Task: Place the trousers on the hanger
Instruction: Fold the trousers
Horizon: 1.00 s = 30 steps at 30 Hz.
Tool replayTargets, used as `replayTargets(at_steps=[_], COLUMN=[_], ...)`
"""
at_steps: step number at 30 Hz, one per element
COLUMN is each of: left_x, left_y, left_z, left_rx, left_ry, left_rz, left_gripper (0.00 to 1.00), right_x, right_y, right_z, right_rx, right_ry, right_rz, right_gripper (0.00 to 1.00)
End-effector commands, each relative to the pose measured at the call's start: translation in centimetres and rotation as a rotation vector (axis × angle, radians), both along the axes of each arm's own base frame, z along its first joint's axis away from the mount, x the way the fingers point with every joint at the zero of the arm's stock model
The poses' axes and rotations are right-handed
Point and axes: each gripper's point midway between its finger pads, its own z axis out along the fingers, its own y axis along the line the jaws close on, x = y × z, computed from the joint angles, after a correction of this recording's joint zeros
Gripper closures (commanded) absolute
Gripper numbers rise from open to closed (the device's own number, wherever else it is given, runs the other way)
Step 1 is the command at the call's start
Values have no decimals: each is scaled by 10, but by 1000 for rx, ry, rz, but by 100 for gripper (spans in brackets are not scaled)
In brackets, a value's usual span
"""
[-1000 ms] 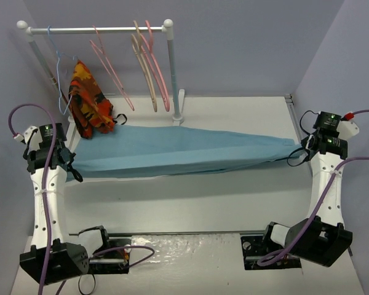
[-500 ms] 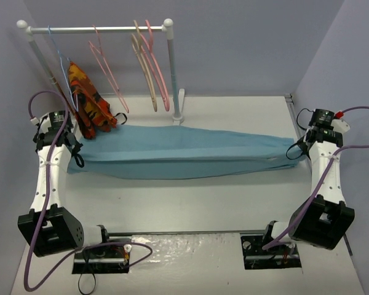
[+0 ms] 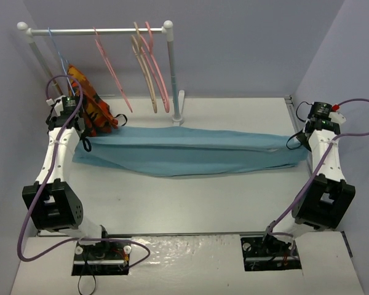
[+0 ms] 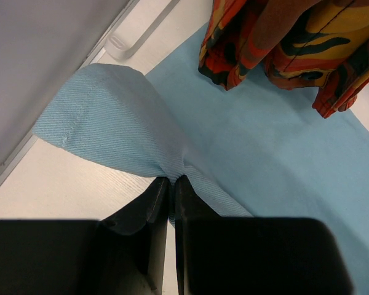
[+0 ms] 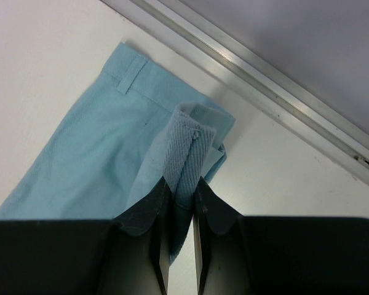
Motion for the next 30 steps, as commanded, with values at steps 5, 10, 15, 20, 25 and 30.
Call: replayTargets(at_steps=[5, 10, 15, 20, 25, 30], left_x=[23, 24, 21, 4, -24, -51], left_y=[54, 57, 60, 59, 60, 62], left_z=[29, 20, 14, 34, 62, 75], left_rx=[193, 205, 227, 266, 312, 350], left_ry=[-36, -2, 58, 74, -10, -8], left_rz=[148, 164, 197, 233, 259, 294], left_gripper=[100, 100, 100, 100, 100, 100], right_x=[33, 41, 56, 66, 63, 60], right_y=[-61, -64, -65, -66, -70, -74], right_z=[19, 5, -2, 5, 12, 10], right_rx=[-190, -181, -176, -188, -211, -223], right_ry=[-39, -14, -5, -23, -22, -4], right_rz=[-87, -82, -61, -54, -66, -69], right_gripper=[100, 100, 100, 100, 100, 100])
